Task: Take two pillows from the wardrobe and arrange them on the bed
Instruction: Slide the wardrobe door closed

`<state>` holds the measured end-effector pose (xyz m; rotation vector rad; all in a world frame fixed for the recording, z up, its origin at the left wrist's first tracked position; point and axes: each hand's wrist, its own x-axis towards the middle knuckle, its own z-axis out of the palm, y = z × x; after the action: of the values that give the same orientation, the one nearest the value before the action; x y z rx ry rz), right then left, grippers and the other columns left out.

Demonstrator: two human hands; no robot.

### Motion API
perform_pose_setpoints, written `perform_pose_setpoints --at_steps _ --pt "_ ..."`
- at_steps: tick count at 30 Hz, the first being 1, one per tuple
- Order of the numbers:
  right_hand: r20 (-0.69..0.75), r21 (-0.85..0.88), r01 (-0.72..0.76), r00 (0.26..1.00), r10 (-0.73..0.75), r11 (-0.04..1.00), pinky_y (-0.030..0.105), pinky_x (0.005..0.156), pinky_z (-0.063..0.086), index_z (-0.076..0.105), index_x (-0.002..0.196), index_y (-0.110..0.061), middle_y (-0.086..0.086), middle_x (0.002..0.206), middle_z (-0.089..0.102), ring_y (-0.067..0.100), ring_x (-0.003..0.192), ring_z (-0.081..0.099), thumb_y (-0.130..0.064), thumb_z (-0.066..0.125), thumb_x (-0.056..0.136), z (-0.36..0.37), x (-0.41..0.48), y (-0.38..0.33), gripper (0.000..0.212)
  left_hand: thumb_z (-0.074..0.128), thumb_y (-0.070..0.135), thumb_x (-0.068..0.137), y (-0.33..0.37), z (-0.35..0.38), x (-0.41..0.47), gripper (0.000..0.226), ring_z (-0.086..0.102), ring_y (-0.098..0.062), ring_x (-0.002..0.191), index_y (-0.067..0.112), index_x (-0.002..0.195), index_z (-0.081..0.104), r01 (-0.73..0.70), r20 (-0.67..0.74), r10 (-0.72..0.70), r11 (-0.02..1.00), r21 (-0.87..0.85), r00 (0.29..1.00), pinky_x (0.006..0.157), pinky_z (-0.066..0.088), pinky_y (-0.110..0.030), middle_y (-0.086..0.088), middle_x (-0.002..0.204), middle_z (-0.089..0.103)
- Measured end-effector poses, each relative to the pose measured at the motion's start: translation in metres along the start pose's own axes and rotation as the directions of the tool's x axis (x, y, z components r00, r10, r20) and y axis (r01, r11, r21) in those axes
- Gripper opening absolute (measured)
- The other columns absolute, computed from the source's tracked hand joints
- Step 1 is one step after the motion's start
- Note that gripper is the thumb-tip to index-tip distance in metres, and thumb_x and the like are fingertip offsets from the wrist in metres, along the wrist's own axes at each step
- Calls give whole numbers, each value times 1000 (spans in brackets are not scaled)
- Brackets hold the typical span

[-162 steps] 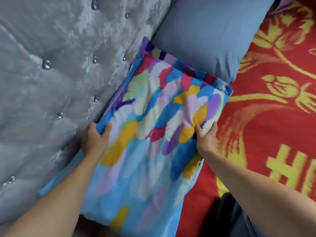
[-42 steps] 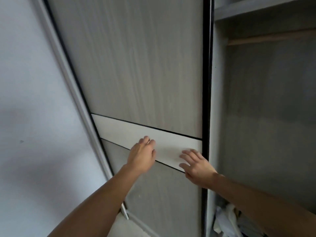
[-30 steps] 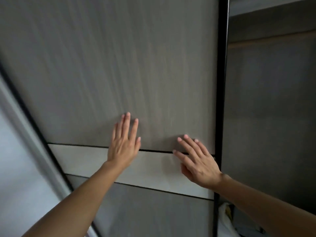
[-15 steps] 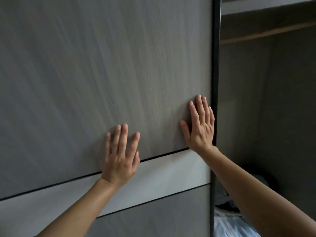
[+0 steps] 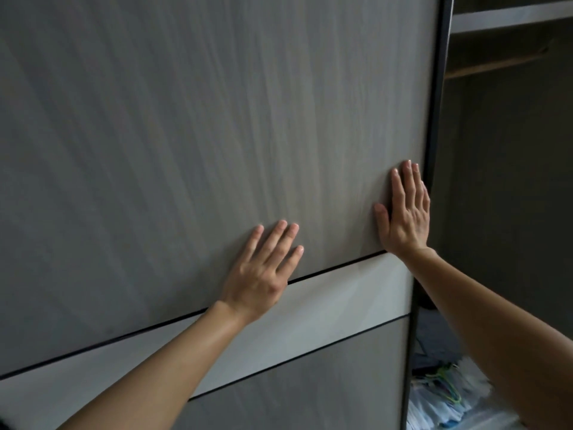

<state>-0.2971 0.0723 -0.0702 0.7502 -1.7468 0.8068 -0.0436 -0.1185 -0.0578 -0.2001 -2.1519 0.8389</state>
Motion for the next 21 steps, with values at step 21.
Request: perform_pose_setpoints --at_steps 21 --pt "130 -130 -346 923 362 929 36 118 17 9 152 -20 6 163 6 15 149 0 -40 25 100 -39 23 161 59 39 12 90 99 64 149 39 34 -37 137 10 124 58 -147 -125 139 987 -63 982 114 21 -54 -22 146 39"
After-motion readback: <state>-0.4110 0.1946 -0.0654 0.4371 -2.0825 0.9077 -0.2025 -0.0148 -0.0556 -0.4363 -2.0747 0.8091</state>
